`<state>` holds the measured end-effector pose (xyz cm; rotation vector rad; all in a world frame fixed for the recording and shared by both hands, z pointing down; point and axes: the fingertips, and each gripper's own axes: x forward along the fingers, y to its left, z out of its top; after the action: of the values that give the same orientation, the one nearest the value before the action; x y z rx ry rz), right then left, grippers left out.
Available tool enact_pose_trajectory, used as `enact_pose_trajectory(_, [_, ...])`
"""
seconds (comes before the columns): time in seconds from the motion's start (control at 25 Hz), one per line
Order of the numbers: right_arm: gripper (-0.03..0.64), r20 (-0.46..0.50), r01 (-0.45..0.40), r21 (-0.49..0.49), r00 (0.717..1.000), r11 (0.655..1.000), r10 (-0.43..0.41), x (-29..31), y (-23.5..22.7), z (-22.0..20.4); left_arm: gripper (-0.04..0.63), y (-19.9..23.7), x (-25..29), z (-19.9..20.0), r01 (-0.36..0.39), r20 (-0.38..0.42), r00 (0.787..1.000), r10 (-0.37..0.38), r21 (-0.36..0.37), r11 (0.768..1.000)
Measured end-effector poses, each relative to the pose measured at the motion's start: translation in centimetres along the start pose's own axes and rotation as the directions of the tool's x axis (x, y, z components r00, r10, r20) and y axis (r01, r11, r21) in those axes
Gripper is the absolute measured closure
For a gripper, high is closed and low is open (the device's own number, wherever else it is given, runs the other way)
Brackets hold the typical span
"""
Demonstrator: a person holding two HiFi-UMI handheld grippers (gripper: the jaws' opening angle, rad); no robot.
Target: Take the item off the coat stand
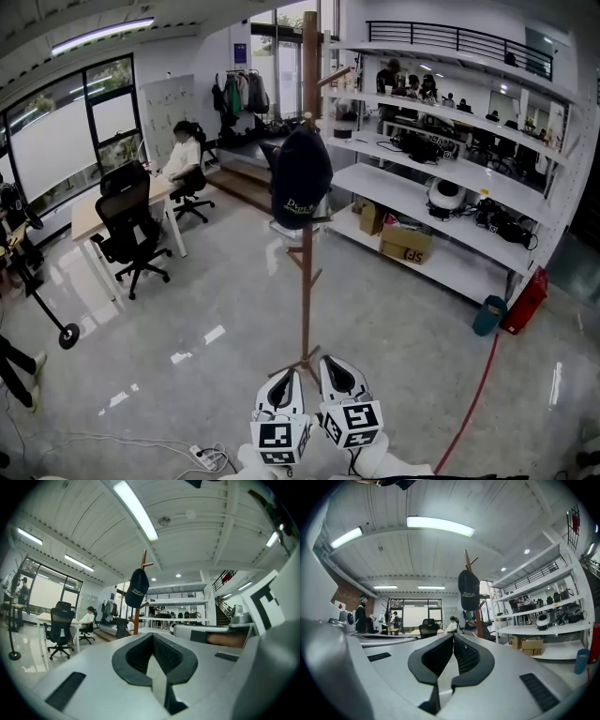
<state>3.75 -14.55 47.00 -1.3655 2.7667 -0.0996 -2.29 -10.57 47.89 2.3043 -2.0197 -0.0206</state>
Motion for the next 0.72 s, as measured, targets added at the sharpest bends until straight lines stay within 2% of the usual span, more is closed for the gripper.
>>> enact_pose_trajectory(0.32, [0.606,-0.034,0.007,0.009,0.999,1.000,-0.007,1.0,-1.6,-1.3,0.607,0.2,1.8,-0.9,-0.013,-0.031,0.999,0.013,-0.002,1.000])
enact_pose_trajectory(0.72, [0.606,-0.032,0.012,0.001,0.999,1.000,-0.012,3.8,-2.6,-0.9,0.607,2.2,4.8,0.1,-0.022,-0.013,1.000,0.022,-0.011,1.000])
